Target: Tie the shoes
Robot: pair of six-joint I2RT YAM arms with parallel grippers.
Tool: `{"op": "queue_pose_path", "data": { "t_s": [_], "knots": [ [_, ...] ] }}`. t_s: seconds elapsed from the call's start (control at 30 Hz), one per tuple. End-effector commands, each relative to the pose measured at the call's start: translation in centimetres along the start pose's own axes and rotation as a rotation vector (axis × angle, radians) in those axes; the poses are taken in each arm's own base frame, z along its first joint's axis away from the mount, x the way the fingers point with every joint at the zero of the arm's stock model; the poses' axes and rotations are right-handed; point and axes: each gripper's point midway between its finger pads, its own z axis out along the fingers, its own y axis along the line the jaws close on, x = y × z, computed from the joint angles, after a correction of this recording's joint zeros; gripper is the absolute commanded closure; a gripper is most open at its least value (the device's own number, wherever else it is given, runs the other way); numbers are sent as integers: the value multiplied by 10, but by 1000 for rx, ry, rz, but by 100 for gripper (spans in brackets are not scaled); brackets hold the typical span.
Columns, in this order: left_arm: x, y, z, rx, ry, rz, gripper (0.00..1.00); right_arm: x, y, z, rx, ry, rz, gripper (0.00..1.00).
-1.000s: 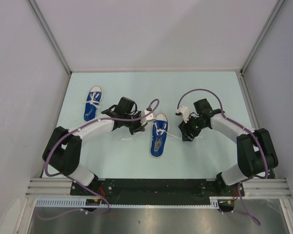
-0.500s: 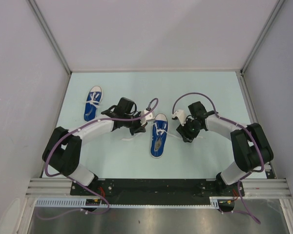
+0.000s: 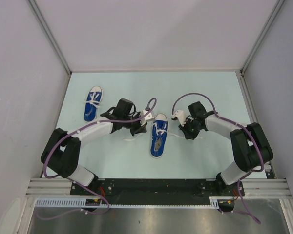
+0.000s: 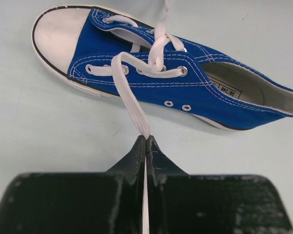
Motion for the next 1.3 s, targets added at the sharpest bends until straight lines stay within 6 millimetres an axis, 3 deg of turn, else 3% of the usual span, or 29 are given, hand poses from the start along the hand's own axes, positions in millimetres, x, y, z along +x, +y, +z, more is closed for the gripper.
{"op": "queue_pose_path", "data": {
  "t_s": [0.0, 0.17, 0.33, 0.53, 0.67, 0.8, 0.87, 0.97, 1.07, 1.27],
  "knots": [
    [-32, 4, -2, -15, -130, 9, 100, 3, 3, 1, -21, 4, 8, 100],
    [-52, -2, -11, -29, -228, -36, 100, -5, 0, -9, -7, -43, 54, 100],
    [-31, -2, -3, -42, -177, -71, 100, -9, -4, -19, 3, -77, 79, 100],
    [-54, -4, -6, -38, -289, -143, 100, -10, -2, -24, -6, -92, 98, 100],
    [-68, 6, -10, -85, -353, -168, 100, -10, -1, -28, -14, -102, 112, 100],
    [-54, 5, -1, -79, -297, -152, 100, -11, -1, -29, -14, -106, 117, 100],
    [-36, 3, 6, -66, -225, -158, 97, -12, -2, -30, -10, -111, 112, 100],
    [-27, -2, 7, -12, -179, -197, 93, -11, -3, -31, -9, -109, 116, 100],
    [-16, -8, 11, 15, -61, -136, 92, -10, -3, -31, -8, -107, 103, 100],
    [4, -14, 6, 28, 32, -104, 83, -9, -4, -30, -9, -104, 97, 100]
  ]
}}
